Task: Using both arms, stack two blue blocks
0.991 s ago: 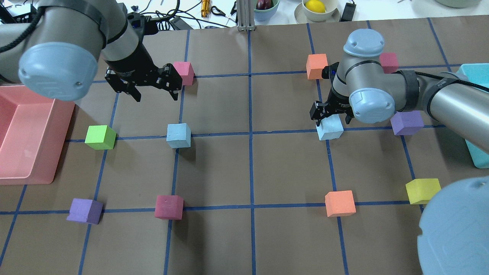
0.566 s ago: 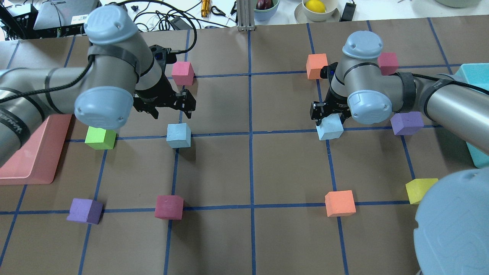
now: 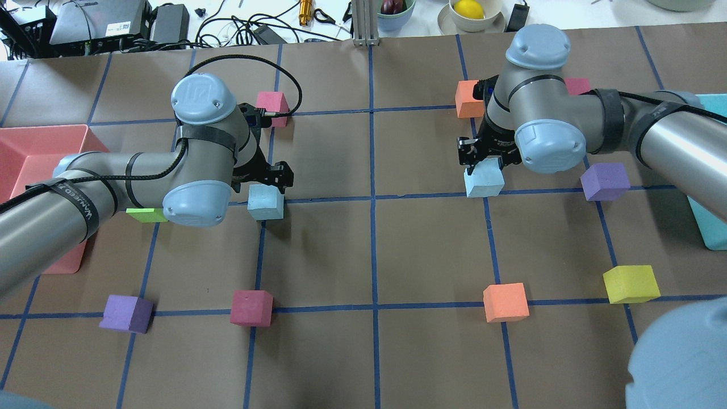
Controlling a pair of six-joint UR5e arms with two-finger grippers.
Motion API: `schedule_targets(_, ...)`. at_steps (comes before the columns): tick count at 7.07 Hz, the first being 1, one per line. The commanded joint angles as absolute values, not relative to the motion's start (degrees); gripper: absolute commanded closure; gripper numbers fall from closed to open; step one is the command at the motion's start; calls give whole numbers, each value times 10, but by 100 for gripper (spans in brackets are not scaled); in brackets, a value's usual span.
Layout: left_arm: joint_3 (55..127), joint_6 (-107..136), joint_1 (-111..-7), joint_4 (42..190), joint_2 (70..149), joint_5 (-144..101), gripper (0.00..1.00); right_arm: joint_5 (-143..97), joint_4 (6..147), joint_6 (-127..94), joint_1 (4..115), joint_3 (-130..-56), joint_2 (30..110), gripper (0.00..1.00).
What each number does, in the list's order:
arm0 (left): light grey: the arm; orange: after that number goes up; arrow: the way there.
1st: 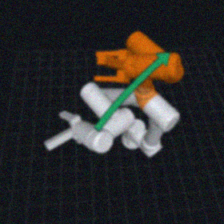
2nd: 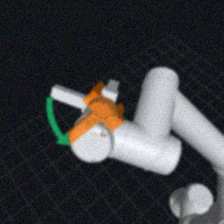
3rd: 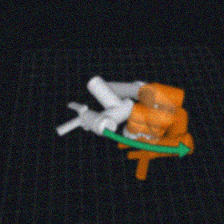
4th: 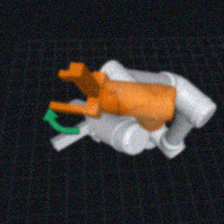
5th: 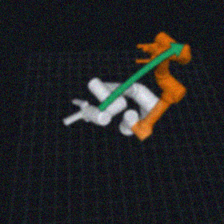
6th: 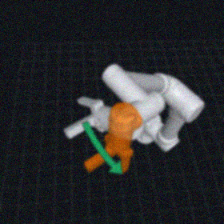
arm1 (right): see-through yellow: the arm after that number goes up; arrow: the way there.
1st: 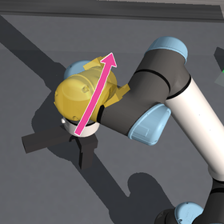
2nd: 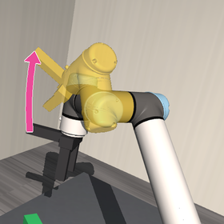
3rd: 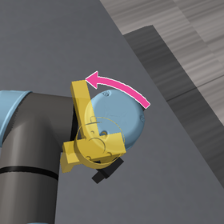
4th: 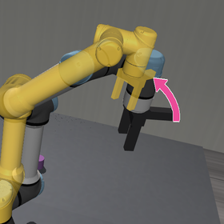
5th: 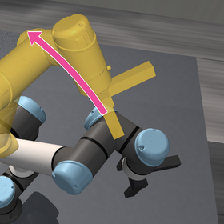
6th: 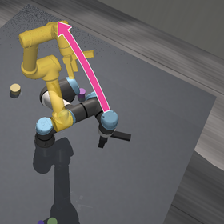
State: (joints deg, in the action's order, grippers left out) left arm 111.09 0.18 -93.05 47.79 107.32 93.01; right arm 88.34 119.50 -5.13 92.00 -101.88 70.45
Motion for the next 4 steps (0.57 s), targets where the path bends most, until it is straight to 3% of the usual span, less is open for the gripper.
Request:
schedule_targets(1,1112,1,-931,472,1092,933,0,879,1166,-166,1022,-1016,717,100)
schedule_targets(3,1112,-1,-930,472,1104,930,3,857,1172,-214,1083,-1026,714,100)
schedule_targets(4,1111,-3,-930,473,1107,930,27,837,1193,-214,1099,-1039,708,100)
